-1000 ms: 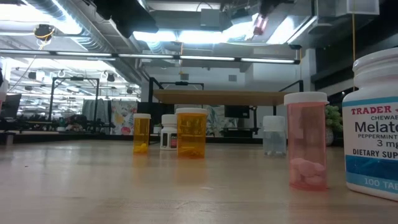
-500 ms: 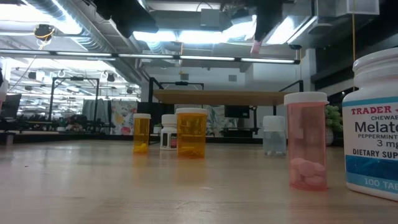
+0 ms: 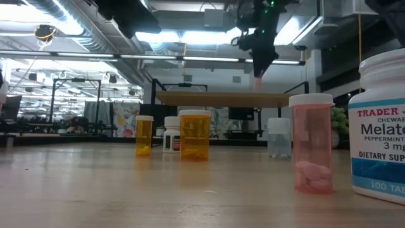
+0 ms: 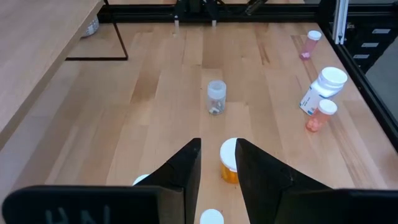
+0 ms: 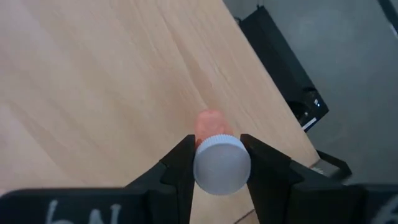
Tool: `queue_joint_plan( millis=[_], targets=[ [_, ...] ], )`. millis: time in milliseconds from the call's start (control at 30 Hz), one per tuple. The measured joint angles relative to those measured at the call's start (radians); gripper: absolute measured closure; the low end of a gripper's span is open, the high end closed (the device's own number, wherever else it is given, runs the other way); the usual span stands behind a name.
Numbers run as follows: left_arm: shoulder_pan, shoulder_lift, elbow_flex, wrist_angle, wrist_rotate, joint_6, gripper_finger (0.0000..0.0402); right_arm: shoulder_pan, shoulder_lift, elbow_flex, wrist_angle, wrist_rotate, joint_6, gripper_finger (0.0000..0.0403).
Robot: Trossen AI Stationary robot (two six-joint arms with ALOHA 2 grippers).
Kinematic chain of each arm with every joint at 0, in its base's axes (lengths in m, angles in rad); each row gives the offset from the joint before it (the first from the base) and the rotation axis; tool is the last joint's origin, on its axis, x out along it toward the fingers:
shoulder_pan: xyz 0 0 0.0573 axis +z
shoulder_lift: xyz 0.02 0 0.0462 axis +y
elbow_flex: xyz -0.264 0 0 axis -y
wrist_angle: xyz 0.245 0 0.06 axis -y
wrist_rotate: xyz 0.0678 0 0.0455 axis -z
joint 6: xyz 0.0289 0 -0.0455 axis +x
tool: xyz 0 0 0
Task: Pick and place medicine bottles onto shelf by color
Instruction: Put the top right pink pill bottle on the shelf
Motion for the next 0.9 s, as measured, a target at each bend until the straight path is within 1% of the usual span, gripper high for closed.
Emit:
queue_joint_plan(
  millis=[267, 333, 900],
  targets=[
    [0.0, 0.0, 0.0, 0.0, 0.0, 0.0, 0.0306, 0.001, 0.052, 0.0, 0.0, -0.006, -0.001, 0.0278],
    [0.0, 0.0, 0.0, 0.0, 0.0, 0.0, 0.0306, 0.001, 0.059, 0.0, -0.001, -0.037, -0.001, 0.0278],
    [0.0, 0.0, 0.0, 0.0, 0.0, 0.0, 0.0306, 0.001, 0.058, 0.0, -0.002, -0.046, -0.001, 0.0277]
  ],
)
